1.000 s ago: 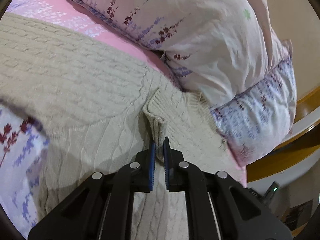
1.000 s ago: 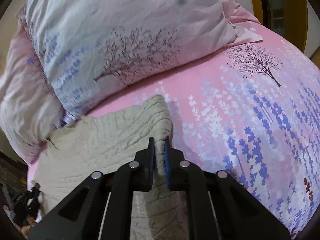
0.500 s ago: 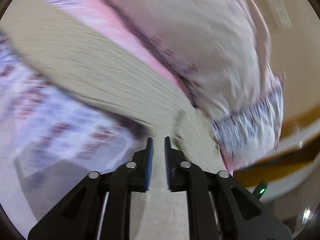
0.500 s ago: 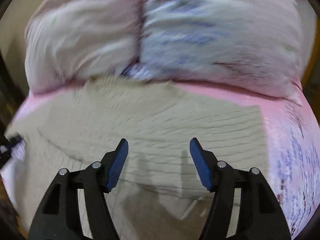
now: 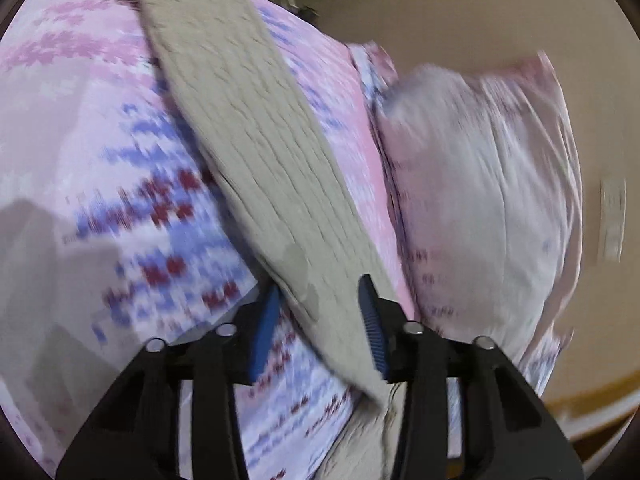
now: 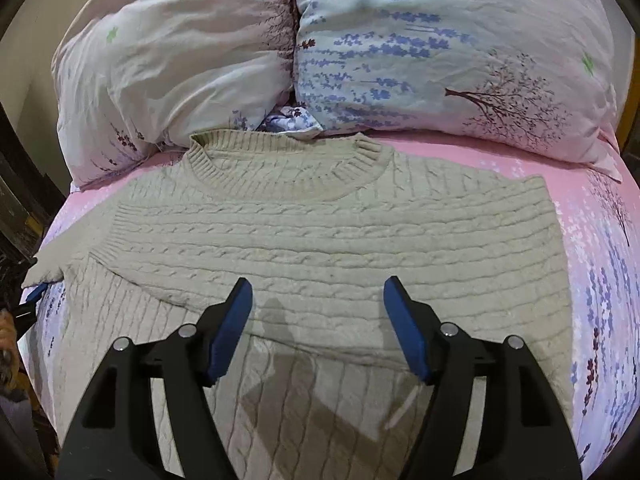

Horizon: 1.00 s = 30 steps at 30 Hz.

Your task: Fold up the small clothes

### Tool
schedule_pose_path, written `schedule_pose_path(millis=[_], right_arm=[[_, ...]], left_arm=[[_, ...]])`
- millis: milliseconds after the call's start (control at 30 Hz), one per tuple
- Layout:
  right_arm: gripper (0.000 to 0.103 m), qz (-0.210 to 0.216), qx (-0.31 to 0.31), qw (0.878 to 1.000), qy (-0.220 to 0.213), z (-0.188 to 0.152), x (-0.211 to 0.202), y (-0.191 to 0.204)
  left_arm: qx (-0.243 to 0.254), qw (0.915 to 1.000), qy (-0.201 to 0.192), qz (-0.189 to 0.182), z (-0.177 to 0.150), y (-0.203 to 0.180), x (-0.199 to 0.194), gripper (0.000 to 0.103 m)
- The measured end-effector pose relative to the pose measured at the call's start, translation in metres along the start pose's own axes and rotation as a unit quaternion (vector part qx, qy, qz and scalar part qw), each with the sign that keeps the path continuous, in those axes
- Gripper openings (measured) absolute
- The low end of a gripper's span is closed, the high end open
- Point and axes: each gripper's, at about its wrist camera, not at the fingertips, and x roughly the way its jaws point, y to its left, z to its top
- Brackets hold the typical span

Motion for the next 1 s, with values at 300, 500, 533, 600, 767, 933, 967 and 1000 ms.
schedule_pose_path(millis=[300, 500, 533, 600, 767, 933, 967, 1000], right_arm=[[0.07, 0.009, 0.009, 1.0, -0.011, -0.004, -0.01, -0.005], [0.071, 0.014, 0.017, 1.0, -0.02, -0.005, -0.018, -0.011], [0.071, 0.014, 0.019, 0.999, -0.021, -0.004, -0.019, -0.012], [0.071, 0.014, 0.023, 0.999, -0.025, -0.004, -0.021, -0.015], [0.072, 0.011, 0.036, 0.999, -0.033, -0.005, -0.03, -0.024], [0.073, 0.001, 0.051, 0.998, -0.035, -0.006, -0.034, -0.036], [0.073, -0.002, 0.054, 0.998, -0.034, -0.007, -0.034, -0.038], [0.073, -0.003, 0.056, 0.998, -0.033, -0.007, -0.034, -0.041]], left_arm=[[-0.003, 0.9987, -0.05, 0.007, 0.021, -0.003, -0.003, 0.006], [0.079, 0.9926, -0.028, -0.089, -0.007, -0.065, 0.0, 0.005], [0.093, 0.9894, -0.018, -0.111, -0.015, -0.079, 0.002, 0.005], [0.13, 0.9771, 0.012, -0.168, -0.039, -0.112, 0.007, 0.005], [0.212, 0.94, 0.1, -0.248, -0.114, -0.17, 0.031, 0.005], [0.276, 0.9133, 0.198, -0.225, -0.198, -0.186, 0.082, 0.005], [0.279, 0.9126, 0.22, -0.203, -0.213, -0.181, 0.097, 0.005], [0.279, 0.9137, 0.229, -0.188, -0.22, -0.176, 0.106, 0.005]])
